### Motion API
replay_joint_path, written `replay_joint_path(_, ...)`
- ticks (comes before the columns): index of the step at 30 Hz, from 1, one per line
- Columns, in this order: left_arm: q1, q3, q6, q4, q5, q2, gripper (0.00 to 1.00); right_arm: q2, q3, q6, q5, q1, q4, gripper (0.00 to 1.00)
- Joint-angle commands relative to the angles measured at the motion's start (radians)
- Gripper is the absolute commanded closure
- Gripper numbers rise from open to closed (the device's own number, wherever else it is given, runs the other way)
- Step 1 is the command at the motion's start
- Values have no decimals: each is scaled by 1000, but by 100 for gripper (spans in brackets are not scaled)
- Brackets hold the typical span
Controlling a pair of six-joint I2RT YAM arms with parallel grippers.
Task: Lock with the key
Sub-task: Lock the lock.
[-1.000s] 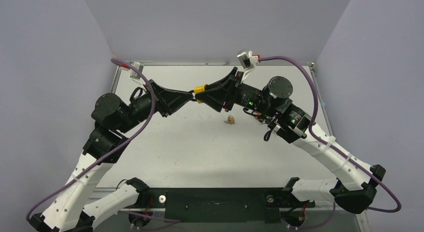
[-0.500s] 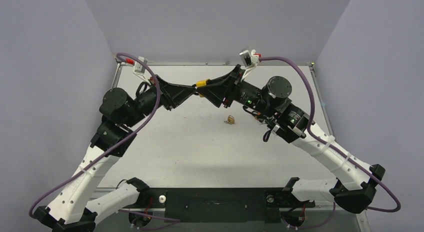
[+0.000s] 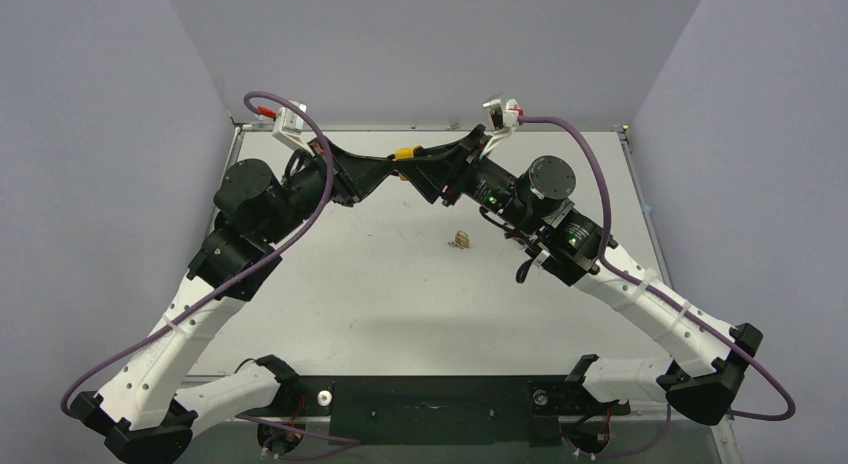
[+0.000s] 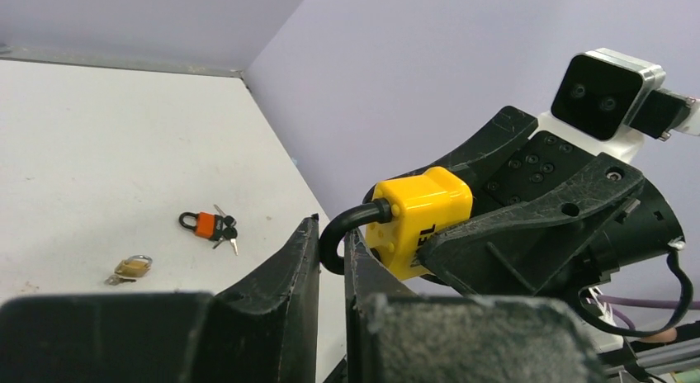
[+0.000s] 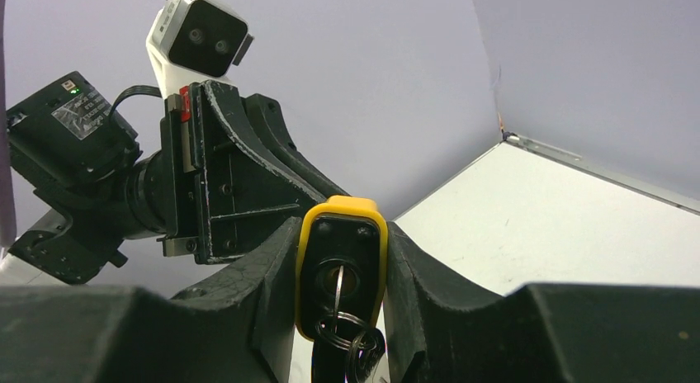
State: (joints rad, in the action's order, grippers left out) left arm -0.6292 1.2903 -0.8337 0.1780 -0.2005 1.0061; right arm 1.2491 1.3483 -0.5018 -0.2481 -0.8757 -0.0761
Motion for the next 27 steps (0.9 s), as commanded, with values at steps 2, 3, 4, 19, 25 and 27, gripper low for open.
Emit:
replay_joint_path(2,-195,142,-128,-326,-352,20,100,236,-121,-1,-171,-66,183,100)
replay_joint_path(3,-201,149,-127,-327,-350,21,100,246,-126,-7,-173,-65,177,100)
replay_joint_path(4,-210,152,-126,-326,-347,24,100,252,-129,-9,-173,-61,167,100)
replay_joint_path(19,-254,289,-87,-285,-319,69,100,336,-179,-52,-162,-65,91,100)
replay_joint_path(25,-254,301,14,-114,-181,38,100,279,-215,-47,-131,-65,97,100)
replay_joint_path(27,-252,263,53,-91,-150,15,100,246,-213,-54,-137,-52,98,100)
